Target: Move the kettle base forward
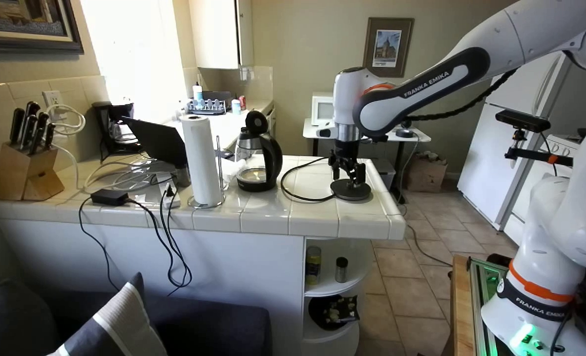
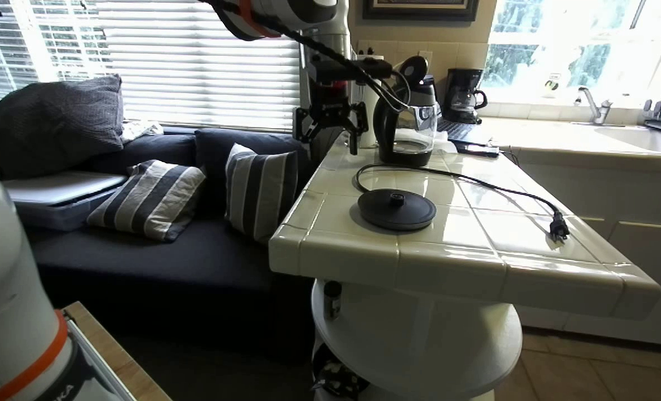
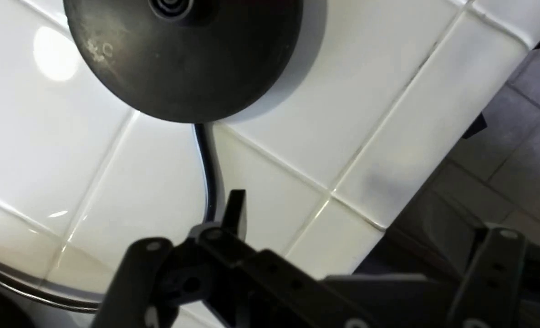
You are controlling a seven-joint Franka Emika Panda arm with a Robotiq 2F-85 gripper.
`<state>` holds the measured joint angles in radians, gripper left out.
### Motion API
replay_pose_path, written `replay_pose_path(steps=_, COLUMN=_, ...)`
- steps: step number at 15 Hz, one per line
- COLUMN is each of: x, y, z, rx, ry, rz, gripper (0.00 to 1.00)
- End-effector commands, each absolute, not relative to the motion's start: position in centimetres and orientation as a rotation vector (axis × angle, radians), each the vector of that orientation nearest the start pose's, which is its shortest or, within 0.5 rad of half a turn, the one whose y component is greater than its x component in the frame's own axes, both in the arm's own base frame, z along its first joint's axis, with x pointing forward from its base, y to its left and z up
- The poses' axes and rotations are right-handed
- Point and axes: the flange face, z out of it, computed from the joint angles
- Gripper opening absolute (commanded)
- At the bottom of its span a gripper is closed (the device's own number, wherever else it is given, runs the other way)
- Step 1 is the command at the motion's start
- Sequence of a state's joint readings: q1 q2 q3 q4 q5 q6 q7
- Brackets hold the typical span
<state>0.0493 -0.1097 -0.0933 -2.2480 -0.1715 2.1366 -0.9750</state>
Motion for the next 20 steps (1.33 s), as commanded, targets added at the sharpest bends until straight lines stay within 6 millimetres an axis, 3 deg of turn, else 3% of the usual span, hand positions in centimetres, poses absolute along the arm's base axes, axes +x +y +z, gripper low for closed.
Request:
replay_pose_path(steps=1, x=52.9, y=-4.7, z=38.5, rx=-2.752, ry=-1.667, rz=0.087, gripper=1.0)
replay_pose_path(steps=4, x=53.9, y=-6.0, z=36.6, rx=-2.713, ry=-1.683, rz=0.114, gripper=1.0)
replay_pose_path(steps=6, x=54.4, y=-7.0, z=35.9, rx=-2.688, ry=-1.686, rz=0.122, gripper=0.85)
replay_pose_path(steps=9, x=55.2, y=-7.9, z=35.4, rx=-2.659, ry=-1.679, rz=0.111, gripper=0.75)
replay_pose_path(steps=11, x=55.8, y=-8.5, z=35.3, rx=-2.662, ry=-1.682, rz=0.104, gripper=0.79)
replay_pose_path(steps=15, x=57.0, y=-8.9, z=34.9, rx=-2.672, ry=-1.701, rz=0.116, gripper=0.62)
replay_pose_path(steps=17, x=57.4, y=-8.8, z=34.7, rx=-2.667, ry=-1.705, rz=0.112, gripper=0.37)
replay_pose_path(steps=18, x=57.6, y=-8.7, z=34.5, rx=-2.664, ry=-1.711, rz=0.114, gripper=0.42)
replay_pose_path(steps=20, x=58.0, y=-8.5, z=34.3, rx=-2.659, ry=-1.717, rz=0.118, gripper=0.33)
